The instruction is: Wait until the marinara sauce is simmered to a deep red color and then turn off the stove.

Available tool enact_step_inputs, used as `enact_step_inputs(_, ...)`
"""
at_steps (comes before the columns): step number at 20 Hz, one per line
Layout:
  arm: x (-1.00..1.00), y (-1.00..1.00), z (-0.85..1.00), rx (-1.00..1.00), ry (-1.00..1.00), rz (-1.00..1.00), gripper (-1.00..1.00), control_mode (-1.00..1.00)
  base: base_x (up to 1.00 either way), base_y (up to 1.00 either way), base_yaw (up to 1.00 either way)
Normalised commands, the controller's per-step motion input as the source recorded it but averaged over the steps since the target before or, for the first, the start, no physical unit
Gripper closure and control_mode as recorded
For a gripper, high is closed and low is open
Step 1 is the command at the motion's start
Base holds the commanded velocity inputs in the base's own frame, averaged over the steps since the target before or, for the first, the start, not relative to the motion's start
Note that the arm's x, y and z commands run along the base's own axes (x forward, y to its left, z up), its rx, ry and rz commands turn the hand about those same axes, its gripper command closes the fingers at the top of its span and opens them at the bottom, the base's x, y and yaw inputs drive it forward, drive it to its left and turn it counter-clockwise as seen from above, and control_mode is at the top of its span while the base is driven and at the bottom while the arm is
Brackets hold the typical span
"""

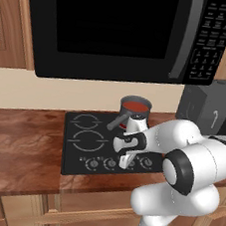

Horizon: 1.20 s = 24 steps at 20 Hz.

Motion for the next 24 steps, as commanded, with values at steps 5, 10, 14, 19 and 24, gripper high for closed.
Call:
enact_step_inputs(5,0.0,0.0,0.0,0.0,0.0,0.0,1.0,-1.0,0.0,0.0,0.0)
enact_step_inputs(10,0.0,0.0,0.0,0.0,0.0,0.0,1.0,-1.0,0.0,0.0,0.0)
enact_step_inputs(14,0.0,0.0,0.0,0.0,0.0,0.0,1.0,-1.0,0.0,0.0,0.0)
enact_step_inputs(19,0.0,0.0,0.0,0.0,0.0,0.0,1.0,-1.0,0.0,0.0,0.0)
enact_step_inputs(24,0.0,0.0,0.0,0.0,0.0,0.0,1.0,-1.0,0.0,0.0,0.0)
